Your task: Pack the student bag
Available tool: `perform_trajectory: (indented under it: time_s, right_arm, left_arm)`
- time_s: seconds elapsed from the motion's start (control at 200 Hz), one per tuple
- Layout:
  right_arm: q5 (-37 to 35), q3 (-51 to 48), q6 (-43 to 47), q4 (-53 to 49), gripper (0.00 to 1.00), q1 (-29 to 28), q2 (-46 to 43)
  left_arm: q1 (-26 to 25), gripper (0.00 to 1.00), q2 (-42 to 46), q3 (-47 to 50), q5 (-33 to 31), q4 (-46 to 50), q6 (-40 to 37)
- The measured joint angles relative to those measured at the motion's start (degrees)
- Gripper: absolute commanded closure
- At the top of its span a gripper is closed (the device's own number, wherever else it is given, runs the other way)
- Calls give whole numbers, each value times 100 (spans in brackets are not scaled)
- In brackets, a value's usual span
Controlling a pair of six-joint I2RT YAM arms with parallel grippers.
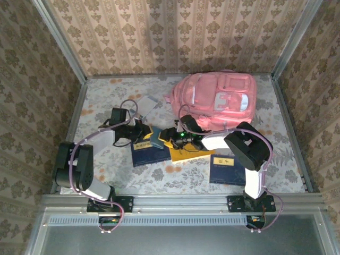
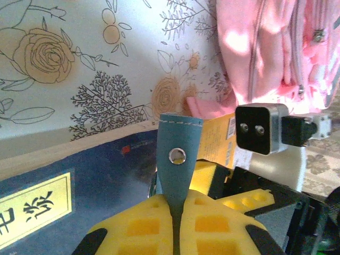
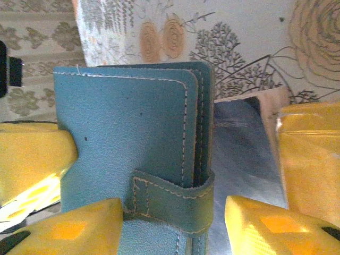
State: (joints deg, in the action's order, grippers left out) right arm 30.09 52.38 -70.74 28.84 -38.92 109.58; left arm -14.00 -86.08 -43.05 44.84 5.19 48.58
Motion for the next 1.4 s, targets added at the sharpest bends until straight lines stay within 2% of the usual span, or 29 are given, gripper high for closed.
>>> perform_trajectory:
  time_s: [0.125,0.195,0.255,0.375,0.44,0.49,0.725,0.845,1.06,1.19,1.4]
  right_arm:
    - [87,-103,-485,643,47,7,52]
    - [133,-149,-798,1088,52,11,122]
    - [151,-203,-1040,1397,59,13,153]
    - [175,-332,-1320,1797,85,50,140]
    - [168,-365,-1379,1919,95,63,72]
    - [155,-400,-1429,1930,100,66,-2]
    - [96,-487,-1414,2017,100,74,-221]
    - [52,-531,-1453,2181,100,74,-258]
    - [33,-549,-1493,2385,100,74,-363]
    - [31,-553,-1493,2413,100,81,-422]
    - [13,-564,-1447,2312,100,133,-450]
  left_arm:
    - [85,96,186,120,105,-271,273]
    - [131,96,254,205,173,-461,435]
    - [149,96,310,273,197,-564,551]
    - [192,93,442,343,188,-649,673]
    - [212,89,468,385,164,-678,688]
    - [221,82,487,407,168,-699,723]
    - [197,48,619,468,317,-885,874]
    - [149,43,710,485,437,-929,905]
    - [39,44,723,520,505,-979,905]
    - [-179,56,721,527,527,-1154,929]
    - [-203,76,737,531,494,-1360,977]
